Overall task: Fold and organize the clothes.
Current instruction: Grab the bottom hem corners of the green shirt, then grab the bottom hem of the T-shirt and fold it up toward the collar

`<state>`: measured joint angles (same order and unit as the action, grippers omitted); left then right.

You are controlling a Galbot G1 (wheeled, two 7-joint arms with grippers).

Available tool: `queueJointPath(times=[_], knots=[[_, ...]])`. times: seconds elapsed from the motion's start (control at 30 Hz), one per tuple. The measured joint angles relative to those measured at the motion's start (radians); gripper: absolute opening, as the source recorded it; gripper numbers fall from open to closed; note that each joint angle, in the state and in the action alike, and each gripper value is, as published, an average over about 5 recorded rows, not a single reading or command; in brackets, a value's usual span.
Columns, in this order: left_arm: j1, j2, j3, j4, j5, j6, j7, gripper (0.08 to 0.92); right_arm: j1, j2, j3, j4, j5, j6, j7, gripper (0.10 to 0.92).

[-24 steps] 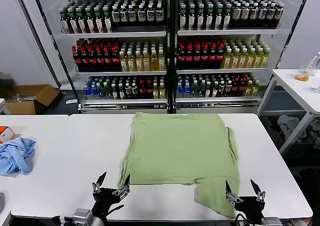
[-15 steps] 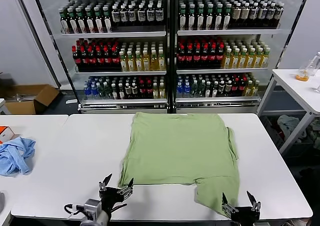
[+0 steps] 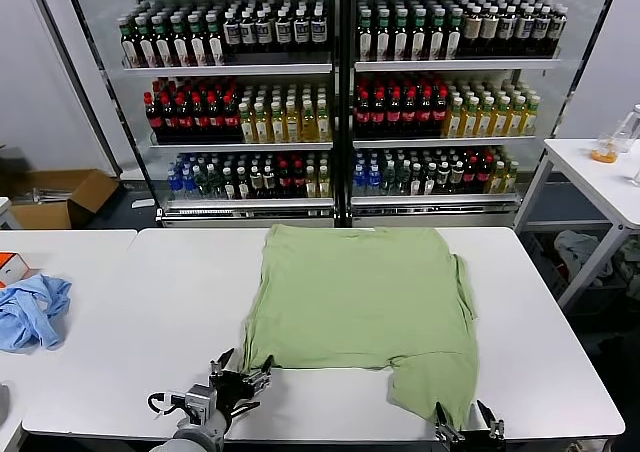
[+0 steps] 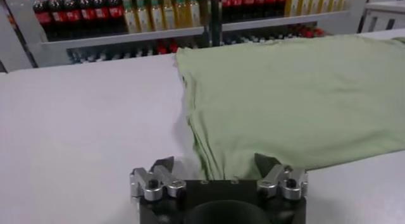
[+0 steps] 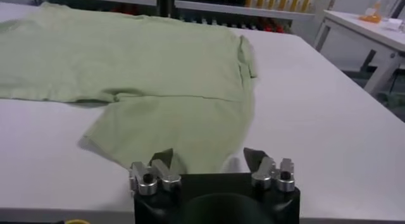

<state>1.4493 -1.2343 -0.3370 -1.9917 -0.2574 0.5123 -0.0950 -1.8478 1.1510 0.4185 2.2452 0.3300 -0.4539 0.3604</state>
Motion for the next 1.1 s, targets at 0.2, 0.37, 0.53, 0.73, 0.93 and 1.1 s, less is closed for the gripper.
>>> queueJointPath(times=[0.2, 0.37, 0.53, 0.73, 0.93, 1.1], knots=[[0.002, 0.008, -0.005, 0.002, -0.028, 0.006, 0.014, 0.456, -0.008, -0.008, 0.003, 0.010, 0.032, -0.006, -0.008, 0.321], [0.011, 0.009, -0.012, -0.002, -0.056, 0.004, 0.027, 0.308, -0.016, -0.017, 0.015, 0.023, 0.064, 0.000, -0.020, 0.174], [0.028, 0.006, -0.021, -0.016, -0.086, -0.009, 0.041, 0.167, -0.025, -0.028, 0.032, 0.047, 0.089, 0.020, -0.039, 0.105], [0.063, 0.010, -0.037, -0.063, -0.120, -0.031, 0.052, 0.112, -0.031, -0.047, 0.072, 0.094, 0.117, 0.055, -0.055, 0.105], [0.105, 0.023, -0.067, -0.149, -0.153, -0.046, 0.055, 0.111, -0.015, -0.081, 0.139, 0.144, 0.164, 0.077, -0.064, 0.105], [0.129, 0.037, -0.099, -0.214, -0.177, -0.057, 0.060, 0.111, 0.022, -0.117, 0.189, 0.154, 0.212, 0.083, -0.068, 0.105]])
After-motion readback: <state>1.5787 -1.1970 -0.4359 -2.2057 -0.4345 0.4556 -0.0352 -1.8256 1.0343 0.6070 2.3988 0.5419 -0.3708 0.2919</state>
